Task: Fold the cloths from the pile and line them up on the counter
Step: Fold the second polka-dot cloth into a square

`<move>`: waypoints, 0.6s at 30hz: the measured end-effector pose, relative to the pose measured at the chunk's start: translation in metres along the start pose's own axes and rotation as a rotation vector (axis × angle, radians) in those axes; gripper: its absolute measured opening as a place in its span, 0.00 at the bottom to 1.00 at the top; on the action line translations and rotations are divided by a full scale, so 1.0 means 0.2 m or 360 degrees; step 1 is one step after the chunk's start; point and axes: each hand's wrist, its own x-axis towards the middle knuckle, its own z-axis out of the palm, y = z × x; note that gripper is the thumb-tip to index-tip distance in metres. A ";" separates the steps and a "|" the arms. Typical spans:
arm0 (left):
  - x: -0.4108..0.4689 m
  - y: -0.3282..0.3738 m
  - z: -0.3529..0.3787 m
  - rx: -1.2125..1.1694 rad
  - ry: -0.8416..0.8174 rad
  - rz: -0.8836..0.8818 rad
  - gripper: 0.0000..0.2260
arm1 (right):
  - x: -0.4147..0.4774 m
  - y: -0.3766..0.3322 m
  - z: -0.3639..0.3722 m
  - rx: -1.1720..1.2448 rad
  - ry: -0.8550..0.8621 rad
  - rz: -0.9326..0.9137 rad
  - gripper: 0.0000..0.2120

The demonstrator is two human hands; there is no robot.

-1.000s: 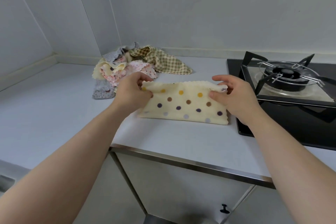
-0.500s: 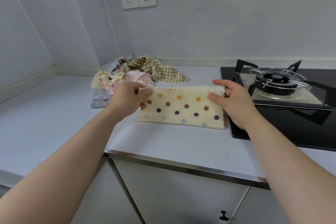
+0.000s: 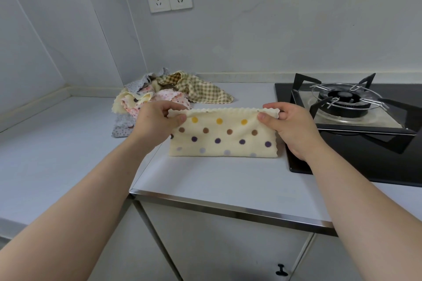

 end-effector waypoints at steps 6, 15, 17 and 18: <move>0.01 0.00 -0.02 -0.0029 -0.0033 0.0030 0.09 | 0.02 0.00 0.00 0.0013 0.0047 -0.0061 0.05; 0.03 0.00 -0.03 -0.0120 0.0065 0.0009 0.03 | 0.03 -0.03 -0.02 -0.0114 0.0123 -0.0237 0.06; 0.04 0.00 -0.03 -0.0112 0.0093 0.0017 0.03 | 0.03 -0.04 -0.02 -0.0226 0.0133 -0.0278 0.05; 0.04 0.00 -0.03 -0.0107 0.0102 0.0014 0.04 | 0.03 -0.04 -0.02 -0.0249 0.0146 -0.0305 0.04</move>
